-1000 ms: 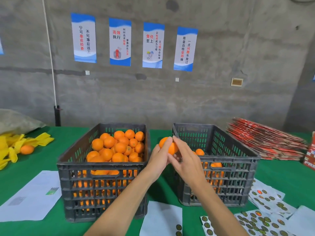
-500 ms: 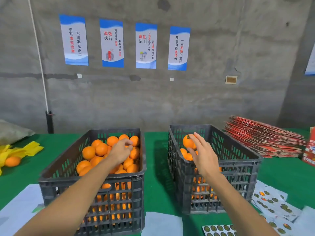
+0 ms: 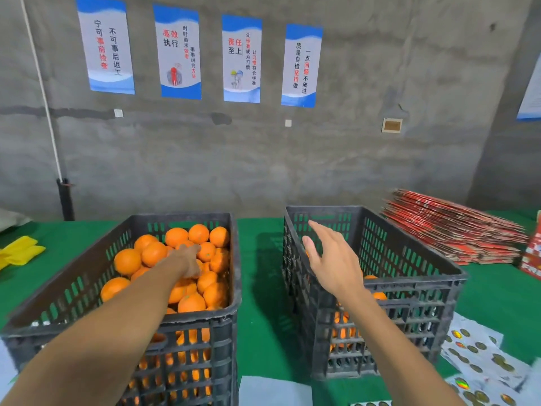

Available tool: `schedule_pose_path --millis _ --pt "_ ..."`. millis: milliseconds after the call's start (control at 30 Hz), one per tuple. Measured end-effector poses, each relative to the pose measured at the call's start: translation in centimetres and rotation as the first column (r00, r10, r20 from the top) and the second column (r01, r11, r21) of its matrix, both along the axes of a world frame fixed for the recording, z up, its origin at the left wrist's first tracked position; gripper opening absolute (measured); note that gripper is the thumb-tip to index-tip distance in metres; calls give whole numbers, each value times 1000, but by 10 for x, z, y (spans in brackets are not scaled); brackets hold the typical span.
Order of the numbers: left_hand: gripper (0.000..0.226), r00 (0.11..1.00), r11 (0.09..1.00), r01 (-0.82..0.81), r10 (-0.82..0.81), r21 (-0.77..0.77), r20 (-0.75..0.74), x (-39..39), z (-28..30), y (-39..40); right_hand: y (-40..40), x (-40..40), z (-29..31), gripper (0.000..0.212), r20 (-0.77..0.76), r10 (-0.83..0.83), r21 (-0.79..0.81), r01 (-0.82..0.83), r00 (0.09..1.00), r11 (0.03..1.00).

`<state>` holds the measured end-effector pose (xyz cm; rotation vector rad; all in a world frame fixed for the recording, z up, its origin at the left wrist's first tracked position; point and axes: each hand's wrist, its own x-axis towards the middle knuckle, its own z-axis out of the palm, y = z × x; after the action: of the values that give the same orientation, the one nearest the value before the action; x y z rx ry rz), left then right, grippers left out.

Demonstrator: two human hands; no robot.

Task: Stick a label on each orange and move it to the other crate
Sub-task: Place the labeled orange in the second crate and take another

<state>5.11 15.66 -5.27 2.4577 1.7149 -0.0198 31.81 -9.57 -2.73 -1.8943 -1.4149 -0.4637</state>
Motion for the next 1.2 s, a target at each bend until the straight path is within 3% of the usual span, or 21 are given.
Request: schedule_pose_path --millis 100,300,400,567,667,767,867,933,1100,1200 --pt "84 995 997 -76 74 -28 -71 -3 -6 8 1 4 -3 54 -60 -15 3 15 998 1000" --pt "60 997 994 -51 45 97 59 -3 9 7 -2 0 -1 49 -24 -11 16 11 1000 1000" --pt "62 975 965 15 -73 263 211 9 33 -10 -4 -3 0 47 -7 -3 31 3 1000 1000" --pt "59 826 889 112 -332 445 456 31 63 -63 -7 -5 2 43 42 -2 66 -1 999 998" --pt "59 729 859 149 -430 489 532 34 58 -103 -12 -14 6 32 192 12 112 -34 981 993" --pt "59 681 832 154 -481 534 553 27 46 -141 -21 -29 -4 23 444 84 106 -145 892 984" --pt "60 587 781 132 -558 610 587 15 36 -180 -38 -48 -35 23 545 166 72 -243 822 967" --pt "60 527 730 146 -629 668 572 9 28 -205 -53 -59 -59 24 546 207 82 -297 812 951" --pt "57 514 594 247 -750 765 416 3 -7 -260 -94 -72 -112 28 433 253 47 -302 865 952" --pt "57 499 632 294 -741 717 449 7 -43 -289 -116 -74 -134 26 343 286 -12 -301 895 954"
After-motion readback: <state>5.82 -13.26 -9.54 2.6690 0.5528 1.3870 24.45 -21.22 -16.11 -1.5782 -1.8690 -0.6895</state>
